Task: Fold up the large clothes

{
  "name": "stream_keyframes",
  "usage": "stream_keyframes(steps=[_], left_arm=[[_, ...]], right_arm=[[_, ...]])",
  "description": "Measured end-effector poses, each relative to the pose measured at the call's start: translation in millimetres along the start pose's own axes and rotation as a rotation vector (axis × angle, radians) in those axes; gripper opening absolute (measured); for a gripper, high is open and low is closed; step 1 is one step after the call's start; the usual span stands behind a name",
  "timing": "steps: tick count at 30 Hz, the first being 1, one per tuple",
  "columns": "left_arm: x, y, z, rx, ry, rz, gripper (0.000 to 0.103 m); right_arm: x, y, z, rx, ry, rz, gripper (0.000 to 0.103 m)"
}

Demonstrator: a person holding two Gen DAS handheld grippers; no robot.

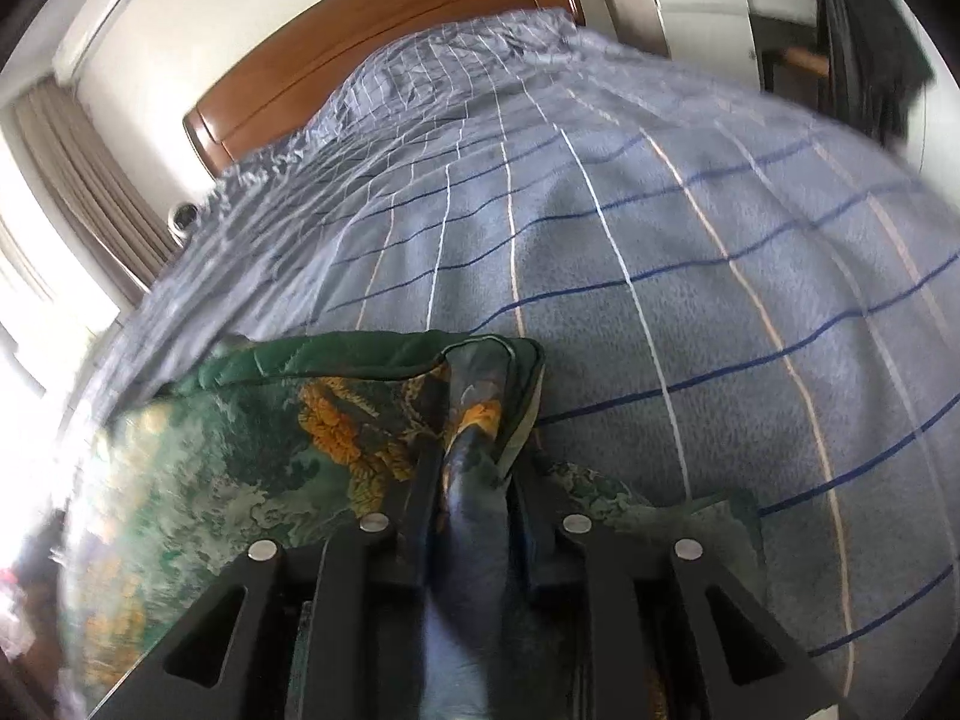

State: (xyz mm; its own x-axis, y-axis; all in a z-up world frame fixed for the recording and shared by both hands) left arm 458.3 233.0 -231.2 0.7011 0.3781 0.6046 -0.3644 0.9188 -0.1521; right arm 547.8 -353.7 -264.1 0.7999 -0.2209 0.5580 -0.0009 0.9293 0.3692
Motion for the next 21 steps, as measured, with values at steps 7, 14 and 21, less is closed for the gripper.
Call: stream_keyframes(steps=[7, 14, 21], left_arm=[[-0.9, 6.9, 71.9, -0.014, -0.039, -0.034, 0.094], [-60.2, 36.1, 137.2, -0.032, -0.101, -0.038, 0.101], [-77.3, 80.0, 138.2, 0.111, -0.092, -0.008, 0.1]], right_arm=[[33.8, -15.6, 67.4, -0.004, -0.096, -0.057, 0.062], [-20.5, 16.2, 152.6, 0.011, -0.122, 0.157, 0.062], [-116.9, 3.6, 183.8, -0.077, -0.085, 0.133, 0.062]])
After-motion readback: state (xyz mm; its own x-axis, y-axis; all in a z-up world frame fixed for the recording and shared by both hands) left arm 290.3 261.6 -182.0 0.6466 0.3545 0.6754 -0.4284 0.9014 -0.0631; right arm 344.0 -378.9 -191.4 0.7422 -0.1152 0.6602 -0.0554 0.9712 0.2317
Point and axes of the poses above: each gripper's, at about its wrist camera, not at the fingertips, and z roughly against the way its jaws point, y to its left, x to its top, the point moved 8 cm from there along -z, roughly the way its jaws point
